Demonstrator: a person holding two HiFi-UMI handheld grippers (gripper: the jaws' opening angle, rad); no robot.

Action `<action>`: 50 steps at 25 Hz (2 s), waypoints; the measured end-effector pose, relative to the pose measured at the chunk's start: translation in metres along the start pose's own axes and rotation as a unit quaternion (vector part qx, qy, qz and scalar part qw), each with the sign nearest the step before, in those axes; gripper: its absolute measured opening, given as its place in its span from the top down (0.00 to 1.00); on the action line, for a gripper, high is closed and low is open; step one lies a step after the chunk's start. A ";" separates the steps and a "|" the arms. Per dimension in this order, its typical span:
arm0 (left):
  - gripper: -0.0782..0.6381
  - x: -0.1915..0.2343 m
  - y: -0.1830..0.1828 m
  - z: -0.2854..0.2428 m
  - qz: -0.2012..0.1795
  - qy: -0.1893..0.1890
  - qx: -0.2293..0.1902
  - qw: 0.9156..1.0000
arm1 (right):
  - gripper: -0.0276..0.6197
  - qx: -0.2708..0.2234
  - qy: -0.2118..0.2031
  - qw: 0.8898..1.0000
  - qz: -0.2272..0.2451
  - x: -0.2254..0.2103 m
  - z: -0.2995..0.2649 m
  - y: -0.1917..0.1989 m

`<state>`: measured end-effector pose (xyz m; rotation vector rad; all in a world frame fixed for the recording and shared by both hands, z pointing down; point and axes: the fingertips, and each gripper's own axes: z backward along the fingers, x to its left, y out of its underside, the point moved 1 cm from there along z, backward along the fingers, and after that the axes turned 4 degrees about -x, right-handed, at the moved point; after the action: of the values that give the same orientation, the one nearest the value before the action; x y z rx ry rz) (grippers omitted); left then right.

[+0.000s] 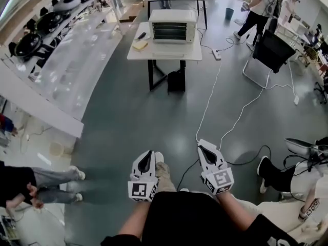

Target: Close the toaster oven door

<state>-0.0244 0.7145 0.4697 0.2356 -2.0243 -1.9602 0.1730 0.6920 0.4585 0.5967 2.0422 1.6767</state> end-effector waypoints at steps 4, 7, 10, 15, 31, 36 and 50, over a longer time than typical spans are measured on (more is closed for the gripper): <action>0.87 0.053 -0.006 -0.053 0.010 0.014 -0.003 1.000 | 0.92 -0.001 0.009 0.999 0.038 -0.010 -0.072 -0.016; 0.87 0.087 -0.015 -0.089 0.018 0.030 0.005 0.999 | 0.92 -0.002 0.006 0.999 0.035 -0.014 -0.123 -0.033; 0.87 0.116 -0.026 -0.124 0.021 0.048 -0.002 0.999 | 0.92 0.002 0.012 0.999 0.036 -0.021 -0.172 -0.046; 0.87 0.170 -0.029 -0.175 0.024 0.054 -0.012 0.998 | 0.92 0.009 0.015 1.000 0.013 -0.022 -0.245 -0.055; 0.87 0.271 -0.022 -0.266 0.047 0.094 0.001 0.994 | 0.92 0.053 0.064 0.996 0.011 -0.045 -0.369 -0.057; 0.87 0.283 -0.017 -0.268 0.055 0.086 -0.005 0.995 | 0.92 0.056 0.065 0.996 0.006 -0.047 -0.385 -0.054; 0.87 0.320 0.005 -0.367 0.014 0.004 0.012 1.000 | 0.92 0.021 0.029 0.999 0.001 -0.148 -0.496 -0.052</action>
<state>-0.2018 0.2634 0.5143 0.2188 -2.0372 -1.9153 0.0048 0.2023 0.5038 0.5704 2.1225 1.6732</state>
